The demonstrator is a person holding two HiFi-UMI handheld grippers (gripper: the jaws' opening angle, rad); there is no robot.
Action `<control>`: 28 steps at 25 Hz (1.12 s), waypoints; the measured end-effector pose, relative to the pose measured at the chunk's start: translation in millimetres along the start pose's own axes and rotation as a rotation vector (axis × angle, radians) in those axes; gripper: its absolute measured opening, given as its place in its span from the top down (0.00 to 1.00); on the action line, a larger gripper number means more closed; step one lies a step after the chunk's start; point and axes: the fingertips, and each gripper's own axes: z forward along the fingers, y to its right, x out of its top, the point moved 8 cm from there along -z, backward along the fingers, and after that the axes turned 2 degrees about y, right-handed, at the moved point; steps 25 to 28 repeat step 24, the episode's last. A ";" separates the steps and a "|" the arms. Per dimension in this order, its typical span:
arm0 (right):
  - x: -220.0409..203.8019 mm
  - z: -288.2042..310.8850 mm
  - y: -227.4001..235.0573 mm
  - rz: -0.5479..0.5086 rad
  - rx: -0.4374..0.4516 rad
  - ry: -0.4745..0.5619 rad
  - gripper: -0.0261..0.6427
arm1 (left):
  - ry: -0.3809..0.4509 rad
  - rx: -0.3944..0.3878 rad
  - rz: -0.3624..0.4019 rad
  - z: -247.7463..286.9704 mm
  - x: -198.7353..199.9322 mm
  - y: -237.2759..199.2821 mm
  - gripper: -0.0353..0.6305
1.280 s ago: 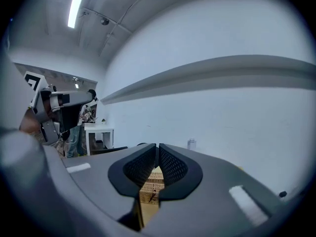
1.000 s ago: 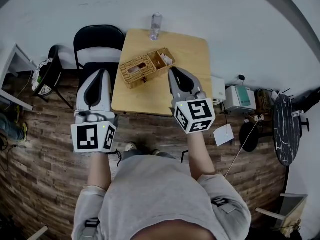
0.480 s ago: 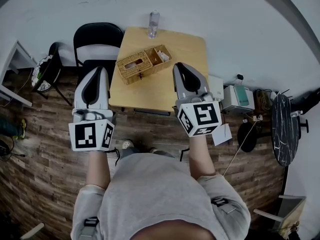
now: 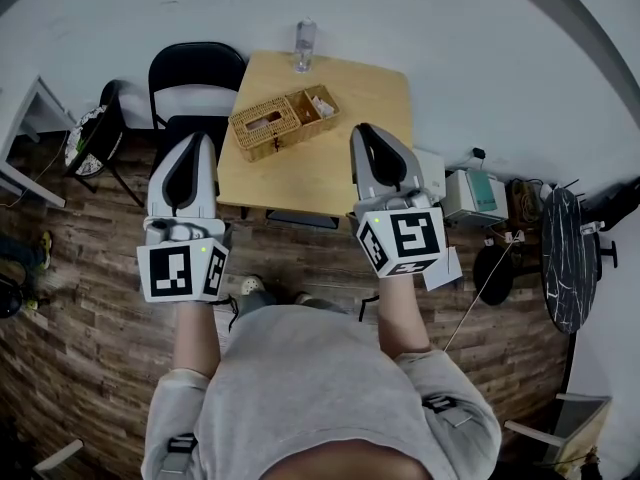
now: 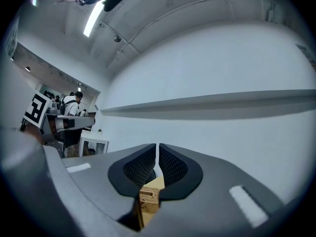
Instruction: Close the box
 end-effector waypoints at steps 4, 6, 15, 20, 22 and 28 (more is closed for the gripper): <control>1.0 -5.5 0.8 0.001 0.003 0.005 0.93 | 0.000 0.005 0.006 -5.3 2.5 5.6 0.86; 0.9 -6.7 0.4 0.002 0.008 0.006 0.93 | 0.002 0.009 0.010 -7.5 3.5 7.0 0.86; 3.2 -10.0 1.4 0.008 0.028 0.021 0.93 | 0.003 0.035 0.020 -13.3 6.7 13.0 0.86; 3.7 -9.7 3.5 0.006 0.032 0.029 0.93 | 0.005 0.042 0.026 -12.5 8.0 15.4 0.86; 4.3 -10.0 5.2 0.005 0.032 0.033 0.93 | 0.006 0.044 0.028 -11.8 8.8 16.8 0.86; 4.9 -10.8 6.8 0.005 0.033 0.035 0.93 | 0.007 0.045 0.030 -11.6 9.7 18.5 0.86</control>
